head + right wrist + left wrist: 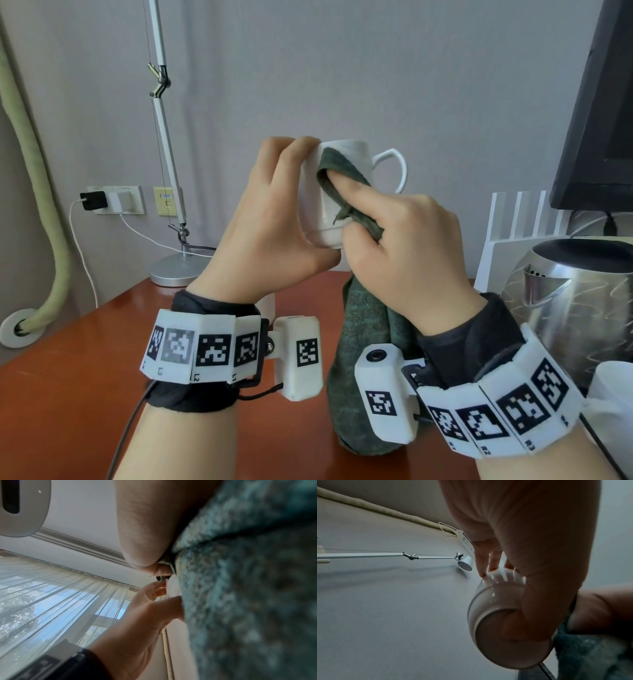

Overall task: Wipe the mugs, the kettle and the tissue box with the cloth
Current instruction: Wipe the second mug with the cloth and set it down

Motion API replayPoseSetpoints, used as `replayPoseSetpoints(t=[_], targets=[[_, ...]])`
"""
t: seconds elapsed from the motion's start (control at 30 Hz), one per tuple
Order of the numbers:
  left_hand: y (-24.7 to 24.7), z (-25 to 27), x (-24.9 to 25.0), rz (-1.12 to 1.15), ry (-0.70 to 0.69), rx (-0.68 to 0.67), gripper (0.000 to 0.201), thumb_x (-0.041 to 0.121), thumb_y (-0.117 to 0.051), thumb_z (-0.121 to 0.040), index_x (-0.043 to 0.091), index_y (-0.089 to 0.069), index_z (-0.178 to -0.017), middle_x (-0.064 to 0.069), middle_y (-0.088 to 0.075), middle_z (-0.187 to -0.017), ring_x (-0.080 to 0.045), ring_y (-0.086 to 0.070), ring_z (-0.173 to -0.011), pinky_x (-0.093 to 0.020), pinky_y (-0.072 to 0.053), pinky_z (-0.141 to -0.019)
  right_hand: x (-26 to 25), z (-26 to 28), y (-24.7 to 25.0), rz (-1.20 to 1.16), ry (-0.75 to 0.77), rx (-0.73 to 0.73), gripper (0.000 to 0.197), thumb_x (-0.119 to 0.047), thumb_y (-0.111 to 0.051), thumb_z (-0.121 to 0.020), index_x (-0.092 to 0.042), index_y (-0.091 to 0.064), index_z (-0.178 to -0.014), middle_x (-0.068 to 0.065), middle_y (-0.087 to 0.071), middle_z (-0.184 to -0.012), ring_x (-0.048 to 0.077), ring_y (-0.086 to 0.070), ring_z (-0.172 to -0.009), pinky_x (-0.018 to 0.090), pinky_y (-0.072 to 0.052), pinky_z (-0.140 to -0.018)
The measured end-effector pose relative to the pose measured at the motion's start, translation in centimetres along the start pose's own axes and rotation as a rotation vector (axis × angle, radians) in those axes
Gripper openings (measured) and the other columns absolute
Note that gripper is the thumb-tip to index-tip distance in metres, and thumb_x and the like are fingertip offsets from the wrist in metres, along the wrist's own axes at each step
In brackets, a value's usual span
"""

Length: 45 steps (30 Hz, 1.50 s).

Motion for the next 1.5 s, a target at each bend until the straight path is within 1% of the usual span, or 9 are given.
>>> replayPoseSetpoints(t=[0.2,0.43,0.67,0.83,0.97,1.13,1.2,1.37,1.5], targets=[[-0.4,-0.1,0.4,-0.010,-0.019,-0.047,0.096,0.010,-0.088,-0.054,-0.006,-0.041,-0.136,-0.005,-0.037,-0.120,-0.014,-0.043,-0.107,-0.013,-0.039,-0.088,0.2,-0.2,0.4,0.096,-0.072,-0.012,0.061,-0.020,-0.032,-0.079,-0.032,-0.055,-0.135,-0.009,-0.022,-0.045,0.024,-0.035,-0.044,0.027,-0.031,-0.044],[-0.5,0.0,0.8,-0.048,-0.034,-0.040,0.094,0.015,-0.086,-0.056,-0.002,-0.041,-0.137,-0.001,-0.034,-0.121,-0.022,-0.046,-0.109,-0.017,-0.041,-0.085,1.0,-0.1,0.0,0.088,-0.248,-0.129,0.072,-0.026,-0.029,-0.078,-0.025,-0.028,-0.151,-0.010,-0.032,-0.055,0.025,-0.040,-0.059,0.033,-0.029,-0.058],[-0.3,-0.2,0.7,-0.018,-0.031,-0.018,0.087,0.021,-0.081,-0.063,-0.004,-0.041,-0.135,-0.003,-0.035,-0.120,-0.016,-0.043,-0.108,-0.014,-0.039,-0.086,0.1,-0.1,0.4,0.004,-0.147,0.046,0.061,-0.024,-0.036,-0.074,-0.003,-0.060,-0.126,0.000,-0.040,-0.050,0.024,-0.036,-0.044,0.026,-0.031,-0.047],[0.1,-0.3,0.9,0.020,-0.013,0.007,0.080,0.038,-0.061,-0.070,-0.007,-0.043,-0.133,-0.005,-0.036,-0.118,-0.016,-0.044,-0.107,-0.012,-0.038,-0.091,-0.8,0.4,0.1,-0.082,-0.019,0.089,0.049,-0.021,-0.040,-0.072,-0.014,-0.073,-0.108,0.004,-0.055,-0.048,0.021,-0.035,-0.041,0.022,-0.032,-0.045],[-0.4,-0.4,1.2,0.041,-0.035,-0.024,0.078,0.034,-0.061,-0.071,-0.010,-0.042,-0.133,-0.006,-0.037,-0.120,-0.013,-0.044,-0.107,-0.011,-0.037,-0.095,-0.5,0.4,-0.3,-0.040,-0.024,0.084,0.053,-0.019,-0.040,-0.071,-0.026,-0.071,-0.114,0.001,-0.059,-0.052,0.017,-0.031,-0.046,0.020,-0.030,-0.046],[-0.9,-0.2,1.0,0.028,-0.045,-0.056,0.087,0.026,-0.076,-0.065,-0.008,-0.040,-0.136,-0.008,-0.038,-0.120,-0.015,-0.044,-0.109,-0.010,-0.038,-0.093,0.2,0.2,0.2,-0.004,-0.159,0.072,0.059,-0.024,-0.035,-0.076,-0.033,-0.060,-0.129,-0.008,-0.032,-0.047,0.023,-0.034,-0.046,0.029,-0.038,-0.047],[-1.1,-0.2,1.0,0.012,-0.038,-0.071,0.092,0.021,-0.082,-0.060,-0.006,-0.040,-0.137,-0.007,-0.038,-0.120,-0.018,-0.044,-0.108,-0.013,-0.039,-0.090,0.8,0.0,0.4,0.018,-0.236,-0.001,0.063,-0.025,-0.035,-0.078,-0.035,-0.048,-0.139,-0.006,-0.038,-0.052,0.026,-0.040,-0.053,0.034,-0.039,-0.053],[-1.3,-0.1,1.2,-0.032,-0.039,-0.095,0.093,0.021,-0.082,-0.058,-0.004,-0.041,-0.138,-0.010,-0.040,-0.123,-0.026,-0.046,-0.110,-0.028,-0.043,-0.089,2.5,-0.1,0.2,-0.093,-0.344,-0.062,0.072,-0.030,-0.030,-0.077,-0.023,-0.033,-0.149,-0.007,-0.041,-0.069,0.021,-0.042,-0.068,0.030,-0.031,-0.062],[-1.2,-0.1,0.9,-0.009,-0.026,-0.060,0.093,0.019,-0.084,-0.058,-0.004,-0.040,-0.137,-0.004,-0.036,-0.121,-0.019,-0.043,-0.109,-0.020,-0.042,-0.087,2.1,0.0,-0.1,-0.173,-0.284,0.007,0.069,-0.025,-0.038,-0.076,-0.014,-0.044,-0.143,-0.001,-0.053,-0.067,0.022,-0.046,-0.060,0.032,-0.039,-0.058]])
Point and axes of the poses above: each hand's wrist, its own z-axis away from the middle knuckle, its own y-axis out of the back of the hand, x = y × z, the point moved 4 cm from there along -z, towards the middle knuckle
